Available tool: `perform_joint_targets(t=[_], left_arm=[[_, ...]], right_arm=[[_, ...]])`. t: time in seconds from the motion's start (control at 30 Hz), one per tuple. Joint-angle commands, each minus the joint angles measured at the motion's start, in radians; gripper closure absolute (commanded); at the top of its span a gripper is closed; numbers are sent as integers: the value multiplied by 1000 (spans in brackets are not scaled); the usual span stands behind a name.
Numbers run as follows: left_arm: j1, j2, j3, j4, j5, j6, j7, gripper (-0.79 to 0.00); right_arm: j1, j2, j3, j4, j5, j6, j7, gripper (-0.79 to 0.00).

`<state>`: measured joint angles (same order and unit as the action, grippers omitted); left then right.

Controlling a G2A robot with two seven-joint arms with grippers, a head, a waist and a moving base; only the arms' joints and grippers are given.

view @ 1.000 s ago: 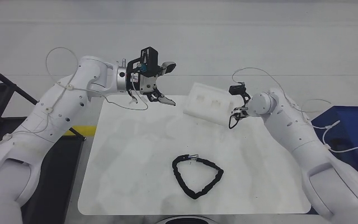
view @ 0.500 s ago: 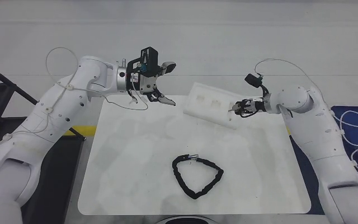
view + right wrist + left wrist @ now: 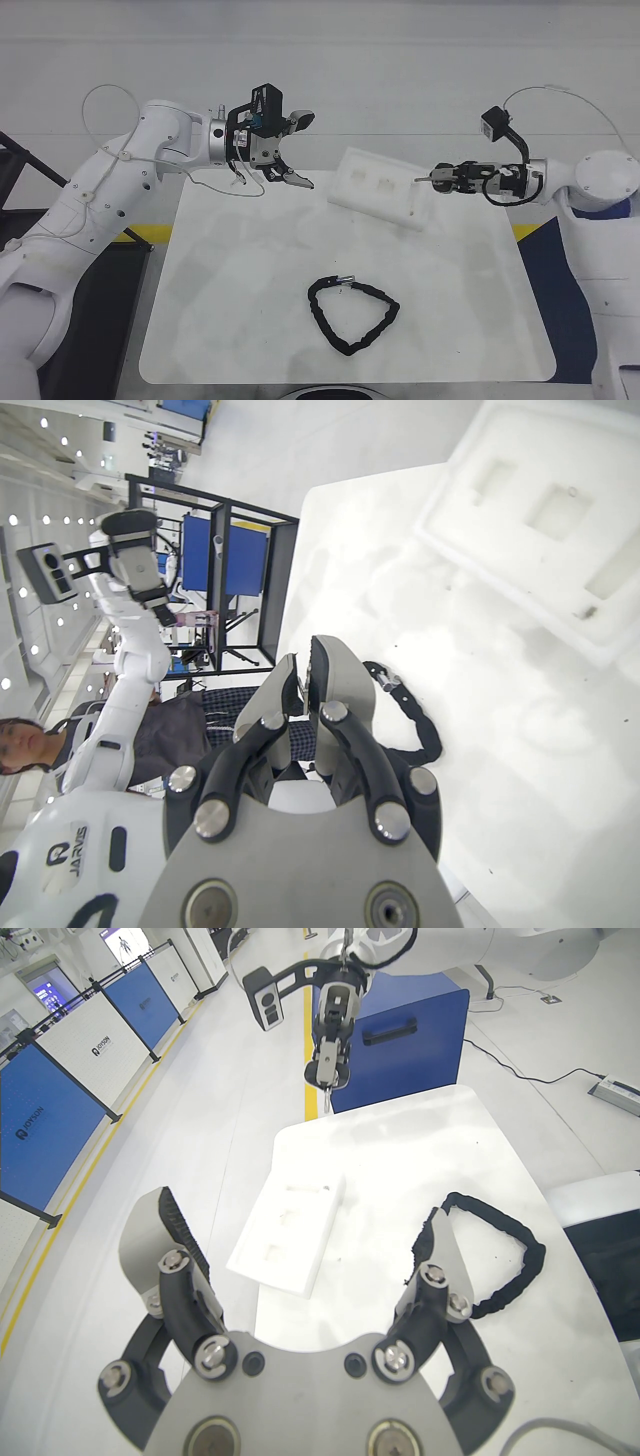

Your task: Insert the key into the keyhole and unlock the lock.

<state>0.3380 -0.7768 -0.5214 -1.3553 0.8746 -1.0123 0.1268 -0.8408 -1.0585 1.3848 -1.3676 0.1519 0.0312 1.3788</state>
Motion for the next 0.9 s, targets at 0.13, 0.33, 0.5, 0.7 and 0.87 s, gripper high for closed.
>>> perform_joint_targets(t=[0.13,0.33,0.5,0.7,0.87], left_arm=[[0,0,0,0,0,0,0,-785],[0,0,0,0,0,0,0,-785],[0,0,0,0,0,0,0,-785],[0,0,0,0,0,0,0,-785],[0,0,0,0,0,0,0,-785]], right_arm=[[0,14,43,-43,89,30,76,0],[-19,27,77,-61,108,28,48,0],[-28,28,88,-50,126,23,12,0],[-28,28,88,-50,126,23,12,0],[-28,28,88,-50,126,23,12,0]])
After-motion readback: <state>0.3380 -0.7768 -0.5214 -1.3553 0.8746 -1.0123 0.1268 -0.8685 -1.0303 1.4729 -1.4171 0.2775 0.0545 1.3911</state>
